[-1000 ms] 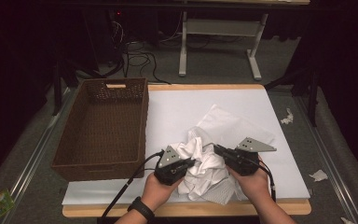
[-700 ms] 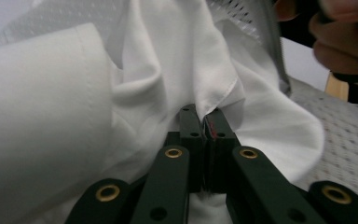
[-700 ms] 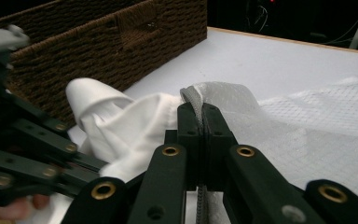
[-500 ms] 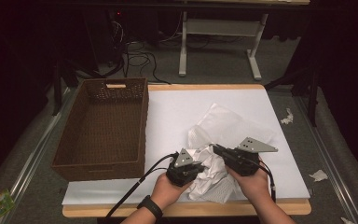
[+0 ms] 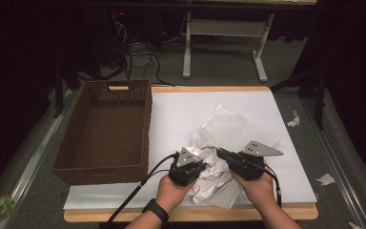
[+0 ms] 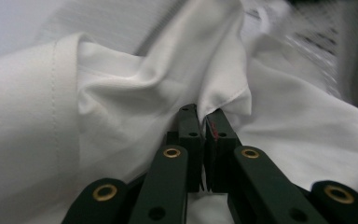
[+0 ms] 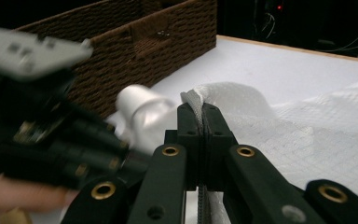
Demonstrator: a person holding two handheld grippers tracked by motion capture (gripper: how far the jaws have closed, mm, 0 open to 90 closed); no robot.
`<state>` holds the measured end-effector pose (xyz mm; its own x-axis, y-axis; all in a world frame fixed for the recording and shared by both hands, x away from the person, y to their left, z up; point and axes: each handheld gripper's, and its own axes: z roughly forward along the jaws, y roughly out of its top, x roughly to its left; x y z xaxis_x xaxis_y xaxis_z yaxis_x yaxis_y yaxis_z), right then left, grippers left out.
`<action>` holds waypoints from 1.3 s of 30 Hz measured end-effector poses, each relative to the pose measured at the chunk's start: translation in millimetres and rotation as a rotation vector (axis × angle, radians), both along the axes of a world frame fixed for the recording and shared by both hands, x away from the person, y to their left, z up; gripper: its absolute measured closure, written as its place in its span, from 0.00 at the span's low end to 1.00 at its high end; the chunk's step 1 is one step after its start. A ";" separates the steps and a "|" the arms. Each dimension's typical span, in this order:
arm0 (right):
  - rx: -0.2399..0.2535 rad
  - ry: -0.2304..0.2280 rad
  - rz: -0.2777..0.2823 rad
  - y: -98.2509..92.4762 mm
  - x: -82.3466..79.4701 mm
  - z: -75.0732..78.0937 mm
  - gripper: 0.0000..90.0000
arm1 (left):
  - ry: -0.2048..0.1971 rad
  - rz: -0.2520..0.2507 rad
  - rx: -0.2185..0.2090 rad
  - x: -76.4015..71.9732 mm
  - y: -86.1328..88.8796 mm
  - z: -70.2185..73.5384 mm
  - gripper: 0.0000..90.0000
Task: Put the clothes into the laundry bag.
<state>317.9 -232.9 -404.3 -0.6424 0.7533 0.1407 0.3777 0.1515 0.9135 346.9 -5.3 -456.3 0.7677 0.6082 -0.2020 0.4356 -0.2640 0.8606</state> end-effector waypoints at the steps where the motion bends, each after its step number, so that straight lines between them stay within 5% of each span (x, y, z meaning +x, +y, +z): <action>1: 0.002 0.006 0.003 0.7 -1.1 -0.2 0.99 | -0.004 0.021 -0.013 2.6 0.8 0.9 0.96; 6: -0.001 0.006 0.009 1.5 -1.9 -0.9 0.99 | -0.017 0.020 -0.052 7.2 2.9 1.5 0.84; 12: 0.003 0.006 0.004 -2.3 -2.1 -1.8 0.99 | -0.105 -0.030 -0.061 -16.8 26.5 9.1 0.54; 16: 0.002 0.011 0.000 -3.1 -2.5 -2.3 0.99 | -0.144 0.007 -0.071 -24.2 47.5 9.8 0.46; 21: -0.007 0.005 -0.003 -1.8 -1.9 -2.5 0.99 | -0.143 0.067 -0.058 -14.1 49.0 6.9 0.34; 28: -0.008 0.010 -0.011 -4.0 -1.1 -4.2 0.99 | -0.155 0.152 -0.045 -5.4 48.1 2.7 0.26; 34: -0.003 0.012 -0.022 -7.8 -2.7 -3.6 0.99 | -0.162 0.167 -0.040 -4.0 49.4 3.0 0.25; 39: -0.007 0.009 -0.017 -6.8 -3.3 -3.3 0.99 | -0.128 0.173 -0.036 -0.6 51.4 -4.1 0.26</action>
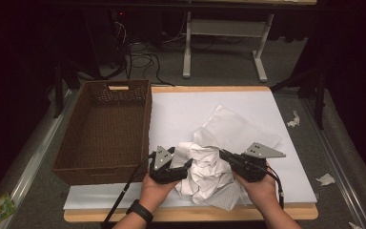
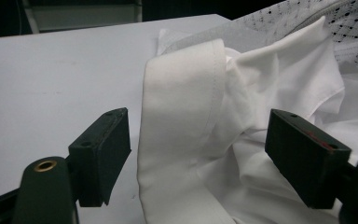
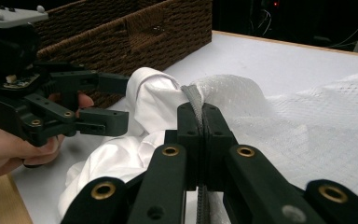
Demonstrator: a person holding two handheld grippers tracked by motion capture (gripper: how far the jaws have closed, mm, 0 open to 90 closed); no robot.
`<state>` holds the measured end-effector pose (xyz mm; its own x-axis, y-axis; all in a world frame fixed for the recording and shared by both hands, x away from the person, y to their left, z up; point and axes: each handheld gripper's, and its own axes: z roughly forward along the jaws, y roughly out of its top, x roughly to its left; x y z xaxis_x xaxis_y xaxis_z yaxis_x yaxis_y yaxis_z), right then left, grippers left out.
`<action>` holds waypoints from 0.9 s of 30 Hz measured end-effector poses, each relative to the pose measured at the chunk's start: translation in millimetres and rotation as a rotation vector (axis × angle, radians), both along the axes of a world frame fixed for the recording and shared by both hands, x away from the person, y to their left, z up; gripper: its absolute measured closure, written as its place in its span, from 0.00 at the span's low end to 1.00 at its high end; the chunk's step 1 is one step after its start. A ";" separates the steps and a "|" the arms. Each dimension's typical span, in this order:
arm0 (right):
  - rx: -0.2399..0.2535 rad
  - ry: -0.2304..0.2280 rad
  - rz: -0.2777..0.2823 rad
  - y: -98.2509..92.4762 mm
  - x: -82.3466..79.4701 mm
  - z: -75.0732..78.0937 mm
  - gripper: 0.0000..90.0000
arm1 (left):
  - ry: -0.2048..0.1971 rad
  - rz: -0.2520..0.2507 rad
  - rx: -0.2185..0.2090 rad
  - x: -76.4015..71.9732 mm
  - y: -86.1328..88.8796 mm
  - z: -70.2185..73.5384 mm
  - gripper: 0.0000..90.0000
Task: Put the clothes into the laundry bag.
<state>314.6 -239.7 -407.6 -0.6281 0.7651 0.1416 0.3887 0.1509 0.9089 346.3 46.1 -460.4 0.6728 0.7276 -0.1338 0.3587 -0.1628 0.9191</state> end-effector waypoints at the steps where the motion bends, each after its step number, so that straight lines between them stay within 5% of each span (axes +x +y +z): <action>1: -0.001 0.000 0.001 0.2 0.0 -0.1 0.99 | 0.007 -0.002 -0.003 0.7 1.1 -0.3 0.27; 9: -0.004 0.001 0.004 -0.3 1.4 -1.1 0.99 | 0.035 -0.052 -0.045 1.7 9.3 1.4 0.69; 13: -0.004 0.003 0.002 -0.2 1.5 -1.3 0.99 | 0.009 -0.087 -0.031 -3.6 5.3 5.8 0.96; 27: 0.002 0.006 -0.006 1.8 4.6 -1.5 0.99 | -0.027 -0.266 0.008 -30.8 -29.2 13.3 0.99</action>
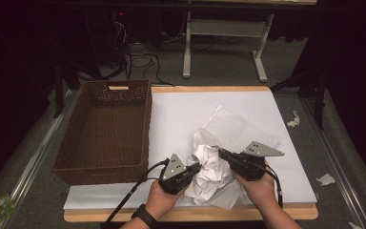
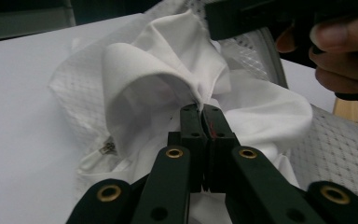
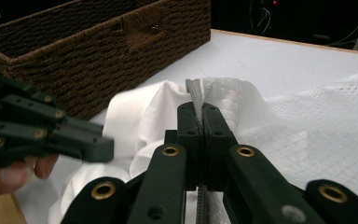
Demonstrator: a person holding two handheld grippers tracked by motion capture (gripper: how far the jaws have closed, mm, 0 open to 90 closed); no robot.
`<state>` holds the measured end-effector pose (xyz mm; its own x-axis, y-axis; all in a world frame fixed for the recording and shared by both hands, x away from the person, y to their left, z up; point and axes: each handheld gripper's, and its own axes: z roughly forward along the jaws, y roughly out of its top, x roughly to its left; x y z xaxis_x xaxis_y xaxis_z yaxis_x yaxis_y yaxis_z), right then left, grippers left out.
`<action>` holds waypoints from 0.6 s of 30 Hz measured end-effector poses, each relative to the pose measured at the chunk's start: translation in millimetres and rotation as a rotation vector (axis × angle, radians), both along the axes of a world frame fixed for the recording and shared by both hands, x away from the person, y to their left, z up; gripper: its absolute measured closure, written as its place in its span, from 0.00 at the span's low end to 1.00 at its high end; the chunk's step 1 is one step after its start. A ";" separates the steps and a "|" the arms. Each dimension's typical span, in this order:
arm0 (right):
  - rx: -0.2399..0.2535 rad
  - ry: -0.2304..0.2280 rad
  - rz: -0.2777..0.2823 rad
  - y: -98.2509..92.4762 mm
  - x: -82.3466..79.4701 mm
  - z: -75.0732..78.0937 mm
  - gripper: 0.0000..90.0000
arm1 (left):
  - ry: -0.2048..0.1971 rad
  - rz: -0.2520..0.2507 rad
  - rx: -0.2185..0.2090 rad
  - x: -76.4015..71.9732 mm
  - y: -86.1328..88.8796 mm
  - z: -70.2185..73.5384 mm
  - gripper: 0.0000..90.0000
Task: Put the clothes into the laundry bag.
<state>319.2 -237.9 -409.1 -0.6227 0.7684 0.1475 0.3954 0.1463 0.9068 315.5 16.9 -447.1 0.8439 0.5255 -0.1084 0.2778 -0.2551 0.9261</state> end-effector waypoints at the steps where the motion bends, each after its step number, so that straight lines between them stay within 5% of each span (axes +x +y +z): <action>1: -0.002 -0.003 0.001 0.1 0.6 0.3 0.99 | 0.001 -0.009 0.006 -0.8 -2.3 -1.0 0.99; 13: 0.004 -0.008 0.007 6.9 4.0 3.0 0.99 | 0.025 -0.083 0.073 1.6 -33.0 -6.4 0.98; 18: 0.010 -0.012 0.027 9.1 -0.8 5.5 0.99 | 0.044 -0.015 0.067 17.4 -37.6 -5.9 0.98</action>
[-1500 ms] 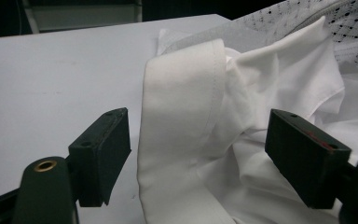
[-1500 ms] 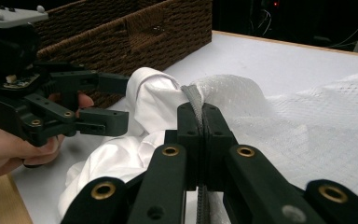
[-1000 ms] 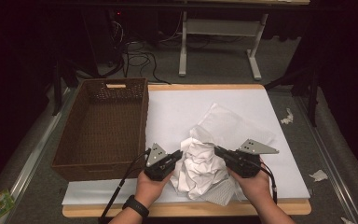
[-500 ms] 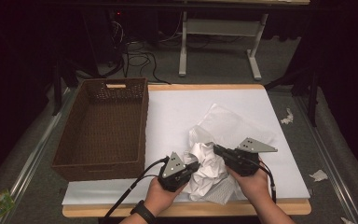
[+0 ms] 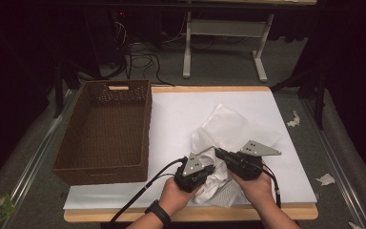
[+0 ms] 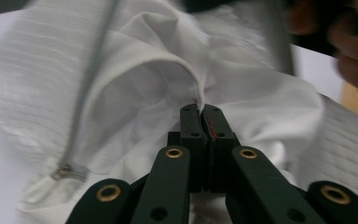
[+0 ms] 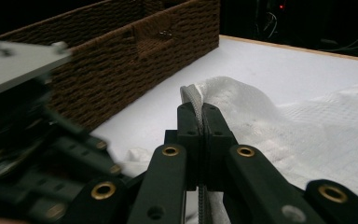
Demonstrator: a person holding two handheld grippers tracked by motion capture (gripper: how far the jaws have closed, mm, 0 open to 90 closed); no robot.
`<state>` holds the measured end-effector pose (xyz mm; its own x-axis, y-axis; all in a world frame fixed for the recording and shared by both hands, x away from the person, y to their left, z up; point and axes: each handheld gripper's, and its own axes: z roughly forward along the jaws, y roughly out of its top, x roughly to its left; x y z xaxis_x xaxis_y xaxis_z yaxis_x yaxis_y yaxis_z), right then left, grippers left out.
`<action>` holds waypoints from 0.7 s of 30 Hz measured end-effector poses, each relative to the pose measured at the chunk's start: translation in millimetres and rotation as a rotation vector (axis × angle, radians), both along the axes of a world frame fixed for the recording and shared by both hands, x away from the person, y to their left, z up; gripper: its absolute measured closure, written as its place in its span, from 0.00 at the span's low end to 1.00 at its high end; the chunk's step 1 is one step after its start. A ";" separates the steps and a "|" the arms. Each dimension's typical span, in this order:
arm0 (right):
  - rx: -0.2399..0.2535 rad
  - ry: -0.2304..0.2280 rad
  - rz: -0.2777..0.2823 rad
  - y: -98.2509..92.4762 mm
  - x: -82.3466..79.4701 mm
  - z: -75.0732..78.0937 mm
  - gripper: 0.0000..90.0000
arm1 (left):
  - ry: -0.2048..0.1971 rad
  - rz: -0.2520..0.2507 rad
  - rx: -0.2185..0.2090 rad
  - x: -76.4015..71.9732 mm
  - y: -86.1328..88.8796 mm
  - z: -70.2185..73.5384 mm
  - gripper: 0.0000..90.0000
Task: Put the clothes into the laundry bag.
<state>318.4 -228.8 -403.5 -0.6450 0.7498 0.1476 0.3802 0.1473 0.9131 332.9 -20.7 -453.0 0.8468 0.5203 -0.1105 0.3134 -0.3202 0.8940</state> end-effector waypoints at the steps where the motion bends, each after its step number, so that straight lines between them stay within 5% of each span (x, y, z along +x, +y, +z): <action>1: 0.000 -0.004 0.006 0.0 -1.4 0.5 0.99 | 0.007 0.026 -0.005 5.1 1.2 0.6 0.98; 6: 0.001 -0.003 0.018 -1.1 -6.6 1.1 0.99 | 0.005 0.145 -0.046 23.4 10.7 2.8 0.98; 11: 0.007 0.001 0.008 -5.1 -4.7 -0.7 0.99 | -0.029 0.093 -0.077 6.1 24.9 9.2 0.71; 17: 0.002 0.004 0.000 -6.2 -4.1 -1.3 0.99 | -0.076 0.107 -0.066 -15.6 59.3 1.5 0.59; 21: 0.001 0.005 -0.006 -5.5 -3.3 -1.6 0.99 | -0.004 0.157 -0.078 -11.3 69.4 -15.3 0.54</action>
